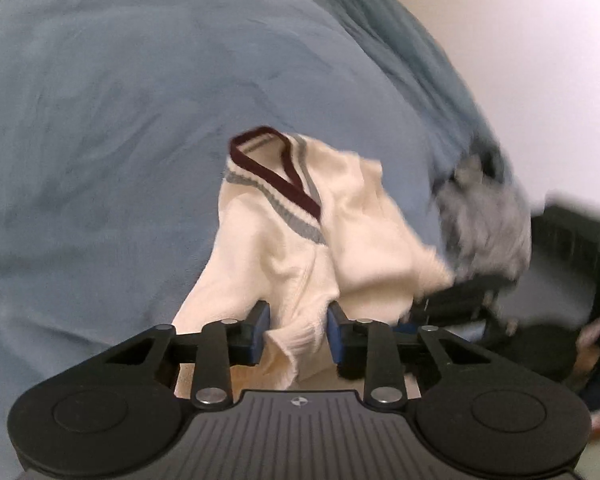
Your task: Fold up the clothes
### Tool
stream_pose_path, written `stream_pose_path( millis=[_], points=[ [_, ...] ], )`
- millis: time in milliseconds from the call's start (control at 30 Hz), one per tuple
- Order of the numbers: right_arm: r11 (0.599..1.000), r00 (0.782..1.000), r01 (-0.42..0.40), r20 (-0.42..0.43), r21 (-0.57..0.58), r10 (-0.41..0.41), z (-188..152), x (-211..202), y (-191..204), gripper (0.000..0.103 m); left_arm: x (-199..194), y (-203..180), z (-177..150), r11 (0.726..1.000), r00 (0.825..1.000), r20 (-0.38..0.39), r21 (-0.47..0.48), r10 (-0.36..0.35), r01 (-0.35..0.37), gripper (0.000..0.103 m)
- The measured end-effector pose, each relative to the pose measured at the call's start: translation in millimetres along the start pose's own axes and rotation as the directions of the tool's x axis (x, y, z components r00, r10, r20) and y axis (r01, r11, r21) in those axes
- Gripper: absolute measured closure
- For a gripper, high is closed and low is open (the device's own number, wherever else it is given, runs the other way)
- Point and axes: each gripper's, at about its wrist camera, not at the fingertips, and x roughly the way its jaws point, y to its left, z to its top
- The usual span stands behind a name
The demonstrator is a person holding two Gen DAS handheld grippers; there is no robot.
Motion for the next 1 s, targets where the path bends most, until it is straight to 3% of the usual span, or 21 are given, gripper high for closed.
stream_pose_path(
  millis=[167, 433, 567, 600, 633, 700, 733, 800, 867, 1000],
  points=[
    [1.000, 1.000, 0.015, -0.006, 0.016, -0.015, -2.5, -6.0, -3.7, 0.083, 2.8, 31.4, -2.3, 0.977, 0.997, 0.018, -0.198, -0.079, 0.081, 0.077],
    [1.000, 0.999, 0.028, -0.017, 0.012, -0.028, 0.2, -9.4, -4.4, 0.083, -10.6, 45.7, -5.7, 0.927, 0.983, 0.098, -0.329, -0.158, 0.182, 0.078],
    [1.000, 0.999, 0.028, -0.017, 0.009, -0.028, 0.9, -8.4, -5.2, 0.083, -7.6, 59.5, -9.9, 0.879, 0.976, 0.122, -0.426, -0.180, 0.215, 0.078],
    [1.000, 0.999, 0.029, -0.016, 0.007, -0.029, 1.0, -7.8, -4.7, 0.083, -7.2, 58.4, -9.5, 0.888, 0.981, 0.113, -0.418, -0.161, 0.193, 0.082],
    [1.000, 0.999, 0.031, -0.015, 0.005, -0.031, 1.2, -7.4, -4.3, 0.083, -6.9, 57.3, -9.0, 0.896, 0.985, 0.104, -0.409, -0.140, 0.171, 0.093],
    [0.999, 0.999, 0.037, -0.015, -0.002, -0.037, 1.6, -7.7, -3.6, 0.083, -13.8, 49.4, -4.0, 0.941, 0.996, 0.092, -0.336, -0.014, 0.044, 0.095],
    [0.999, 0.999, 0.043, -0.015, -0.007, -0.043, 1.9, -8.7, -3.6, 0.083, -21.7, 47.7, 0.2, 0.950, 0.992, 0.111, -0.310, 0.052, -0.015, 0.095],
    [0.998, 0.998, 0.057, -0.013, -0.017, -0.058, 2.9, -11.1, -4.6, 0.083, -43.8, 52.2, 10.5, 0.956, 0.971, 0.171, -0.269, 0.167, -0.116, 0.095],
    [0.997, 0.997, 0.071, -0.007, -0.020, -0.071, 4.8, -14.3, -6.4, 0.083, -64.8, 57.3, 29.0, 0.947, 0.928, 0.224, -0.194, 0.298, -0.258, 0.096],
    [0.995, 0.995, 0.103, 0.016, -0.018, -0.103, 11.9, -18.3, -11.8, 0.083, -85.7, 74.4, 66.0, 0.920, 0.874, 0.289, -0.104, 0.392, -0.378, 0.096]
  ],
)
